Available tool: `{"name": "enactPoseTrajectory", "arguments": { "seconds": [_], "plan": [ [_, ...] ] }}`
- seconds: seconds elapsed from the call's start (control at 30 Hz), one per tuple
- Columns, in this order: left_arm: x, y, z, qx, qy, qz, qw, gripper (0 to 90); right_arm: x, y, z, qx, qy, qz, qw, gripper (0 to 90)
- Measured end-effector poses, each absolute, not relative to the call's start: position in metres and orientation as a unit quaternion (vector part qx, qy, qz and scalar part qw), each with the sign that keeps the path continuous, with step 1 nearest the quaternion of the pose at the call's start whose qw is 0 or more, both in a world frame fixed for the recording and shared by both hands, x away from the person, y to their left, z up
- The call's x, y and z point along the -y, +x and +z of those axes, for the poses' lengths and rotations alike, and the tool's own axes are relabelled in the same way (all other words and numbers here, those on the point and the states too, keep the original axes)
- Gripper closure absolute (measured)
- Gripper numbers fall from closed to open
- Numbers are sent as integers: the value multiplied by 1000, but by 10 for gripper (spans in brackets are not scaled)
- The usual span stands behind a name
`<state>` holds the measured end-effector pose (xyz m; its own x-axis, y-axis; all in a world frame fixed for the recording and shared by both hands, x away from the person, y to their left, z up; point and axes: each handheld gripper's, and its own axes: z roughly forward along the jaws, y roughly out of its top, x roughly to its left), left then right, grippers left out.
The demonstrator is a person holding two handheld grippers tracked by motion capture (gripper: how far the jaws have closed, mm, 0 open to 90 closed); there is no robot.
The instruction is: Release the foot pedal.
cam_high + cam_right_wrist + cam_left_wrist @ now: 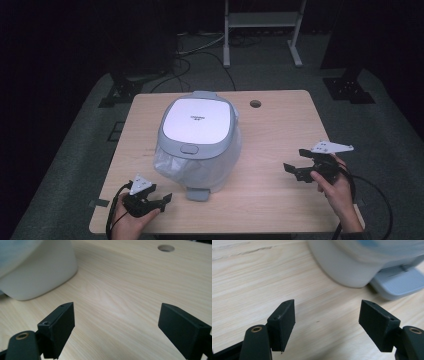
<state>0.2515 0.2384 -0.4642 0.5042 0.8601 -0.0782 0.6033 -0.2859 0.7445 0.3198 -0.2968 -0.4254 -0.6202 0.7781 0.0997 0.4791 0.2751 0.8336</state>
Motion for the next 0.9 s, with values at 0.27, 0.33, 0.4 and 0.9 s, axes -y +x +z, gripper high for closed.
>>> {"name": "enactPoseTrajectory", "arguments": {
  "seconds": [0.27, 0.33, 0.4, 0.9],
  "plan": [
    [-249, 259, -473, -471, 789, 180, 351, 220, 311, 314, -446, -776, 440, 418, 171, 126],
    [-250, 259, -473, -472, 789, 180, 350, 204, 314, 313, -449, -773, 447, 416, 174, 126],
    [-251, 260, -475, -473, 788, 186, 348, 194, 317, 311, -452, -771, 452, 413, 175, 126],
    [-251, 263, -480, -462, 795, 203, 337, 152, 333, 301, -471, -774, 472, 378, 188, 126]
  ]
}}
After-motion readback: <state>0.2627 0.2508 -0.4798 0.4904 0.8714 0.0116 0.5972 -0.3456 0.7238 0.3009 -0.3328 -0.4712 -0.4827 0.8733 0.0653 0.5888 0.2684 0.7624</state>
